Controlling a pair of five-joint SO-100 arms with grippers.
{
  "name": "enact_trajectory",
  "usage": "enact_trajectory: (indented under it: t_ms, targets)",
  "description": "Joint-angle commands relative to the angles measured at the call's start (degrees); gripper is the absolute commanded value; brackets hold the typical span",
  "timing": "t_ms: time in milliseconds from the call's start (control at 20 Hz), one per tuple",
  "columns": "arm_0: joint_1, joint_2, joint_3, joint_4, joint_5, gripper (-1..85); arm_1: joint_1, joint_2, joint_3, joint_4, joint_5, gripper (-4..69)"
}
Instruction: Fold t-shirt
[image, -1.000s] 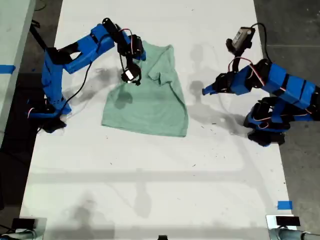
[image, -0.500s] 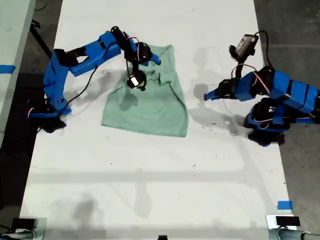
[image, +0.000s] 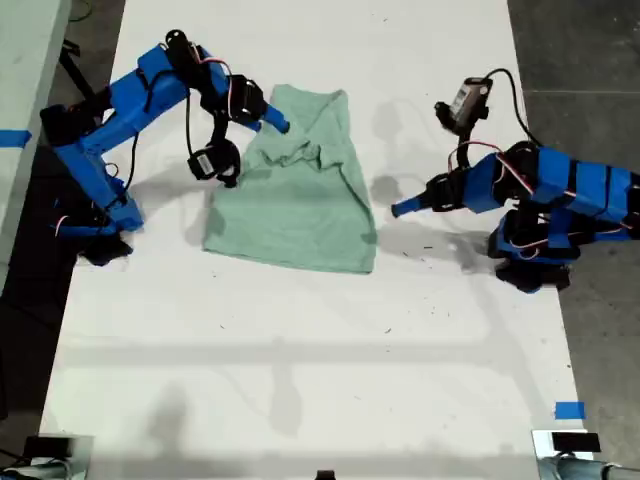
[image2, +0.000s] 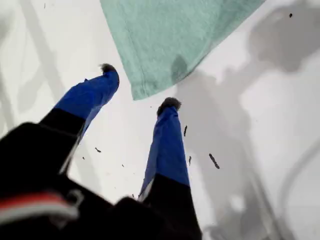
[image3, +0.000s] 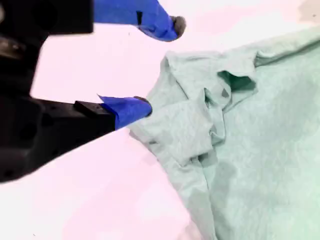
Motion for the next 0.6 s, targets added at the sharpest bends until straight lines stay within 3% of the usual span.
enact_trajectory:
  t_ms: [0,250,550]
  targets:
    - [3.8,15.3,15.2,-5.2,-0.4,25.2,-0.8,-2.5,-0.3,-3.6,-2.5,22.9]
    - [11.3,29.0,36.0,-9.0,-6.8,24.2,0.7,-10.8,1.3,-10.1,-6.0,23.6]
    - [20.6,27.3,39.6,-12.7,-14.2,23.7,1.6,-25.2,0.7,-20.8,-6.9,24.2]
